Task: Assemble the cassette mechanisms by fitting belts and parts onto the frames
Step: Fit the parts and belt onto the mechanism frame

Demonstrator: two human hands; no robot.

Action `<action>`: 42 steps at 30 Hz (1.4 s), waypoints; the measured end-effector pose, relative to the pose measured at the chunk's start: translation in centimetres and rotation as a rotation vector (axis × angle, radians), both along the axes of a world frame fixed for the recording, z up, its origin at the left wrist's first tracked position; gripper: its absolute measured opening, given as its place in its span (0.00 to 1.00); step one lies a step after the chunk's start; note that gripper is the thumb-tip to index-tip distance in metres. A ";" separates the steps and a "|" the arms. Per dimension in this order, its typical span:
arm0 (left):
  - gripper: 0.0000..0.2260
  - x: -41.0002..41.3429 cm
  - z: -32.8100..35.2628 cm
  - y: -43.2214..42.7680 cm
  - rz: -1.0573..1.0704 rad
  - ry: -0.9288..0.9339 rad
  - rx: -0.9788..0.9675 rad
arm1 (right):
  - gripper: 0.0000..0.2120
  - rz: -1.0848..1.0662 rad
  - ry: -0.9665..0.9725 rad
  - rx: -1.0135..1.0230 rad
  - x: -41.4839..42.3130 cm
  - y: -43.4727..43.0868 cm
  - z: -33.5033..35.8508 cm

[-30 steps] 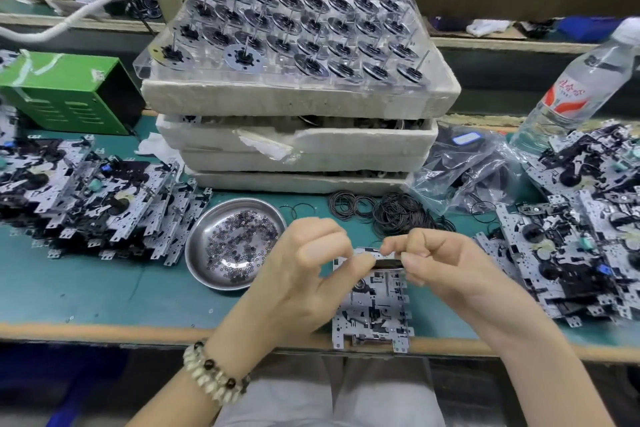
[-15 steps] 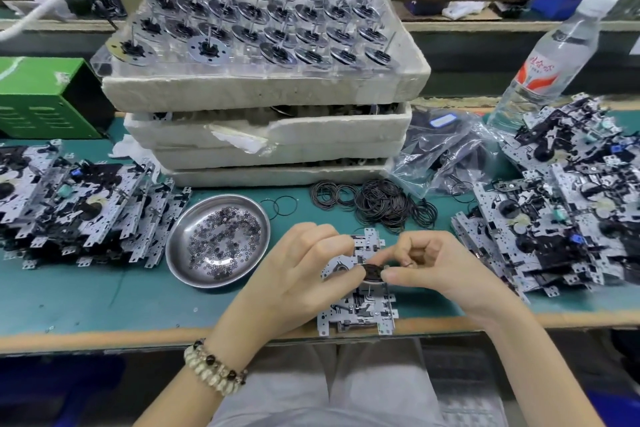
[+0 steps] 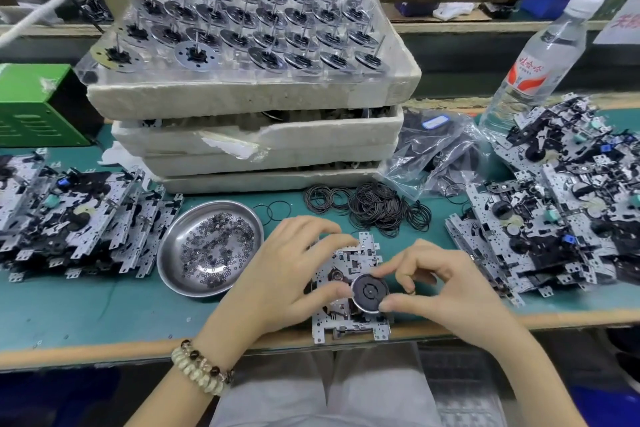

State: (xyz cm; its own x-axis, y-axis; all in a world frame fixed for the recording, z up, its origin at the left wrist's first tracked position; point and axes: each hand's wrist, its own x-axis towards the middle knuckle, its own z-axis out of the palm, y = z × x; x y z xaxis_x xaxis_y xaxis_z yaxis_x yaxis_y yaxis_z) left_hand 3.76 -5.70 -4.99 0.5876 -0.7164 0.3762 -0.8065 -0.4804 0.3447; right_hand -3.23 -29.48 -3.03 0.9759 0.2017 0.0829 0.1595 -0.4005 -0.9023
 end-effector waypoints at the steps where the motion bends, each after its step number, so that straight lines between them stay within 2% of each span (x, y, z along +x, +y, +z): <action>1: 0.30 0.0 -0.1 -0.1 0.015 0.022 0.012 | 0.15 -0.025 -0.051 -0.047 -0.2 0.2 -0.1; 5: 0.27 0.4 -0.3 -0.5 0.082 -0.012 0.036 | 0.17 0.002 -0.136 -0.205 -0.5 0.5 -0.8; 9: 0.23 0.1 0.2 -0.4 0.147 -0.101 0.043 | 0.18 -0.098 -0.201 -0.179 -0.8 1.0 -1.5; 11: 0.20 -0.4 0.4 -0.2 0.210 -0.070 -0.007 | 0.18 -0.181 -0.261 -0.174 -0.9 1.8 -1.9; 13: 0.20 -1.2 1.2 -0.1 0.274 0.205 -0.057 | 0.17 -0.279 -0.291 -0.161 -0.7 2.9 -2.5; 16: 0.16 -1.9 2.1 0.1 0.321 0.795 -0.134 | 0.16 -0.419 -0.331 -0.190 -0.1 4.4 -3.0; 17: 0.15 -2.0 2.4 0.1 0.337 0.868 -0.150 | 0.16 -0.453 -0.338 -0.203 0.1 4.8 -3.1; 18: 0.14 -2.0 2.6 0.0 0.356 0.866 -0.153 | 0.16 -0.481 -0.340 -0.214 0.3 5.0 -3.3; 22: 0.11 -1.1 2.5 -0.7 0.478 0.438 -0.108 | 0.15 -0.535 -0.335 -0.246 0.5 5.6 -3.6; 24: 0.08 -0.5 2.4 -1.7 0.489 0.351 -0.113 | 0.15 -0.549 -0.355 -0.254 0.4 5.8 -3.6; 28: 0.06 0.1 2.0 -3.4 0.521 0.409 0.004 | 0.14 -0.536 -0.350 -0.260 0.1 5.9 -3.3; 37: 0.07 1.2 2.2 -3.3 0.492 0.520 -0.008 | 0.13 -0.300 -0.417 -0.370 -2.3 7.5 -3.2; 42: 0.07 1.1 2.1 -3.3 0.481 0.498 -0.033 | 0.17 -0.199 -0.566 -0.600 -2.4 7.6 -2.8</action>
State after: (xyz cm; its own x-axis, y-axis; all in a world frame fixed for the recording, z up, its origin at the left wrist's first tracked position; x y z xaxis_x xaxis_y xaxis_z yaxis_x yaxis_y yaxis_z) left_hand 4.88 -9.00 -2.87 0.9454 -0.3259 -0.0035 -0.2486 -0.7280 0.6389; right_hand -5.63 -21.89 -5.88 0.8413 0.1965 0.5036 0.3991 -0.8542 -0.3334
